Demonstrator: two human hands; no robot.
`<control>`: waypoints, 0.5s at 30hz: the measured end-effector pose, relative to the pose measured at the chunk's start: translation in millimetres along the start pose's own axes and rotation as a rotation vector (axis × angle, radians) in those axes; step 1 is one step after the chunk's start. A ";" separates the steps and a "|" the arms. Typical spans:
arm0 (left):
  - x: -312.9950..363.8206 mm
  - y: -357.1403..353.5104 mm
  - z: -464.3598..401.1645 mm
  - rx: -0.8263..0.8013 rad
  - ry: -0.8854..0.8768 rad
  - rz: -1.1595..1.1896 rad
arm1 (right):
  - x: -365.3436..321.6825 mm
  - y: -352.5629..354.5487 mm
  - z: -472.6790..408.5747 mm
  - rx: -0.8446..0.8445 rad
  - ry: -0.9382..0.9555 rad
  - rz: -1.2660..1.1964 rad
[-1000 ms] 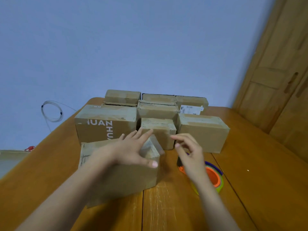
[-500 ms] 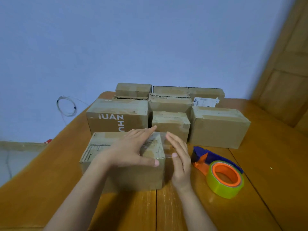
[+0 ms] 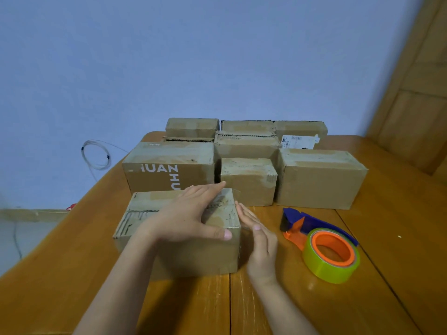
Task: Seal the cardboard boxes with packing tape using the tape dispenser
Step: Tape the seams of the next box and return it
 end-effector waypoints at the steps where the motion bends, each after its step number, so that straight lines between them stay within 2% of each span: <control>1: -0.4 -0.2 -0.3 -0.001 -0.006 -0.009 | 0.6 -0.4 2.9 -0.014 -0.057 -0.026; 4: -3.4 -0.9 -1.3 -0.002 0.000 -0.023 | -2.3 -0.8 4.8 -0.043 -0.191 -0.065; 7: -6.7 -1.5 -0.9 -0.016 -0.011 -0.004 | -5.1 0.2 -1.9 0.155 -0.260 -0.105; 9: -7.3 0.1 -0.7 -0.019 -0.010 0.017 | -4.3 0.6 -18.5 0.273 -0.238 -0.098; 11: -7.1 3.3 -1.8 -0.022 0.014 0.057 | -2.9 0.2 -42.8 0.249 -0.231 -0.075; 15: -3.0 8.1 -11.2 0.009 0.114 0.124 | 2.1 -5.1 -63.0 0.027 -0.267 -0.053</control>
Point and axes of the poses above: each hand's wrist, its own z-axis away from the middle knuckle, its own y-axis out of the back of the hand, x = y × z, the point moved 1 cm from there along -z, towards the middle knuckle, and after that the axes turned 8 degrees about x, right-handed, at the moved point
